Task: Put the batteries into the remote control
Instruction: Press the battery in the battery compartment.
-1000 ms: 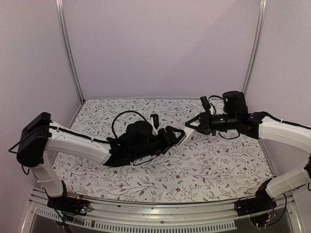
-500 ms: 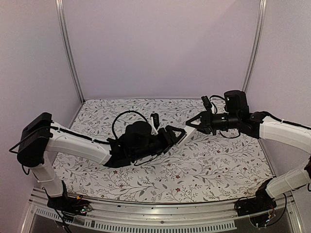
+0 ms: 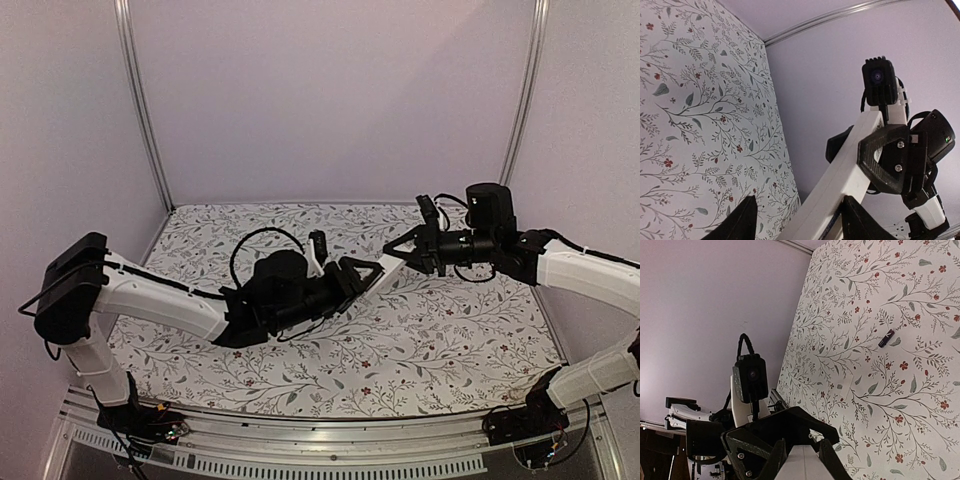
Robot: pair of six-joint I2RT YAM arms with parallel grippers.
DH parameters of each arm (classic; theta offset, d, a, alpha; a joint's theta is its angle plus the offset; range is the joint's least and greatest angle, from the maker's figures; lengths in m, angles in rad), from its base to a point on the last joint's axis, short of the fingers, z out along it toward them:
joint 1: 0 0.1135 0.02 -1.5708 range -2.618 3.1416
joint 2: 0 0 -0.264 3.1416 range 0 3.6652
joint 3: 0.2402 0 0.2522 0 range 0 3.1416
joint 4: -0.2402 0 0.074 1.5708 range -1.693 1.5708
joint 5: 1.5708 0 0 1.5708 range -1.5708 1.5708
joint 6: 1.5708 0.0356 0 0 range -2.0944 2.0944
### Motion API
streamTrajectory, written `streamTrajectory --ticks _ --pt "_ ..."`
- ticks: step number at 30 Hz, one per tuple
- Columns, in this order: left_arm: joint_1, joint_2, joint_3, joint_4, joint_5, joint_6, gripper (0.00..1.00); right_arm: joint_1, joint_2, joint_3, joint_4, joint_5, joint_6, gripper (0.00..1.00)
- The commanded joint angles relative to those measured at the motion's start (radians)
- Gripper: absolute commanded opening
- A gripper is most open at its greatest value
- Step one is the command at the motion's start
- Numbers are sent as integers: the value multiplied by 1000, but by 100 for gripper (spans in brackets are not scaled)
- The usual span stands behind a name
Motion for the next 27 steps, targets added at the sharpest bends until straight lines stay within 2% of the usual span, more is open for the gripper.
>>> streamTrajectory --ticks 1,6,14,19,24,27 --pt "-6 5 -61 -141 -37 8 57 -20 -68 46 133 -42 46 0" --pt "-3 -9 -90 -133 -62 8 54 -25 -73 49 141 -49 58 0" --pt "15 -58 -83 -117 -65 152 68 -26 -53 7 127 -42 44 0" --pt "20 -76 -52 -114 -23 259 70 -25 -38 -17 127 -46 28 0" --pt "33 -140 -49 -90 34 431 74 -25 -38 -31 109 -57 -19 0" --pt "42 -193 -13 -181 90 596 75 -25 -47 -41 104 -73 -56 0"
